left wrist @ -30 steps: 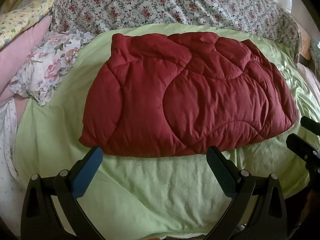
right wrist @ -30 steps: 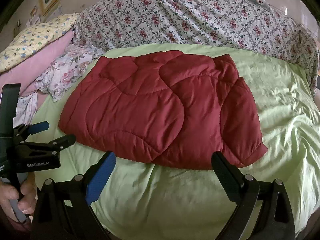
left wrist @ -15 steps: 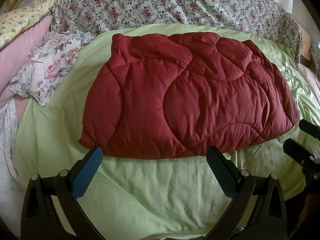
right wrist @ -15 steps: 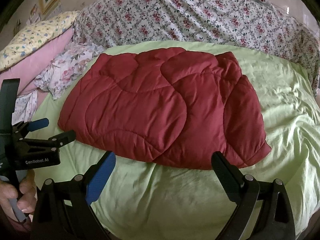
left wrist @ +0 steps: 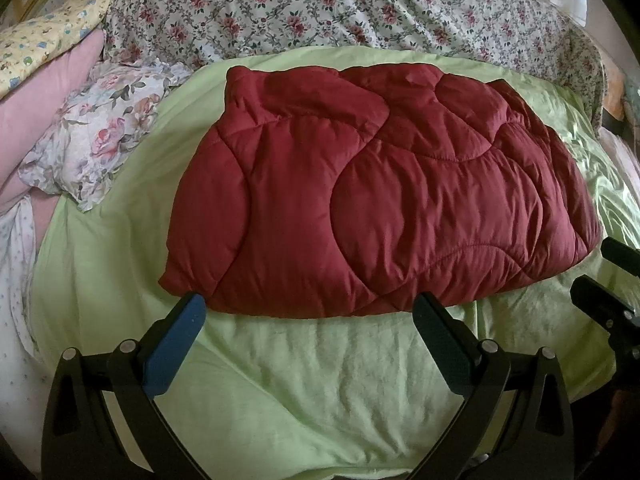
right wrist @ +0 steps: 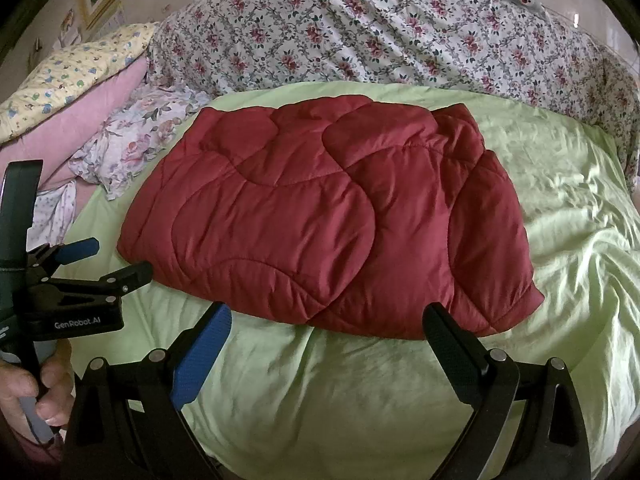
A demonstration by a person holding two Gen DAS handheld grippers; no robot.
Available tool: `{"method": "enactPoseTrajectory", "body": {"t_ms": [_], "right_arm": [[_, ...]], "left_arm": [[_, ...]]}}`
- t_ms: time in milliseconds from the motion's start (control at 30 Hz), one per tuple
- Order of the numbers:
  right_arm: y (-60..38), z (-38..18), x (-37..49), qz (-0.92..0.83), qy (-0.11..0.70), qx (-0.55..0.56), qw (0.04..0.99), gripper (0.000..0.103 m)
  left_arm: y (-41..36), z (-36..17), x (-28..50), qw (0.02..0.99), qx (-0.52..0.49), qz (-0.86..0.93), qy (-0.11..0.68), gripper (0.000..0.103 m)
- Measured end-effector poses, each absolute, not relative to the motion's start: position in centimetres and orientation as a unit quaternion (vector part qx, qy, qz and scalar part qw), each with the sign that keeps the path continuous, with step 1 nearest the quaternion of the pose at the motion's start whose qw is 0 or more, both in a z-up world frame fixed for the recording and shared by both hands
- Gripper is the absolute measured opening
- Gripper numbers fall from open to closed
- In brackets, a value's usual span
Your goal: Fold large clothes
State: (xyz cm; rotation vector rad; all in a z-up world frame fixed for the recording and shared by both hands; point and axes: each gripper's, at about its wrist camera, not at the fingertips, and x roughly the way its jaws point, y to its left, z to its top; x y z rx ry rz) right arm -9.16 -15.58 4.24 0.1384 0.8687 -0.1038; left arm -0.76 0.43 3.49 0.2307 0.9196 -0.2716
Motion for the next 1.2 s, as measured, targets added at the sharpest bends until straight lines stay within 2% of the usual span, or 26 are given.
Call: {"method": "enactPoseTrajectory", "body": {"t_ms": [1200], "right_arm": [[-15.35,5.00,-8.74,-0.048,0.413,0.064,0.907,0.098]], "left_arm": [[0.17,3.54,-0.44,0.884,0.114,-0.128,0.435,0.103]]}}
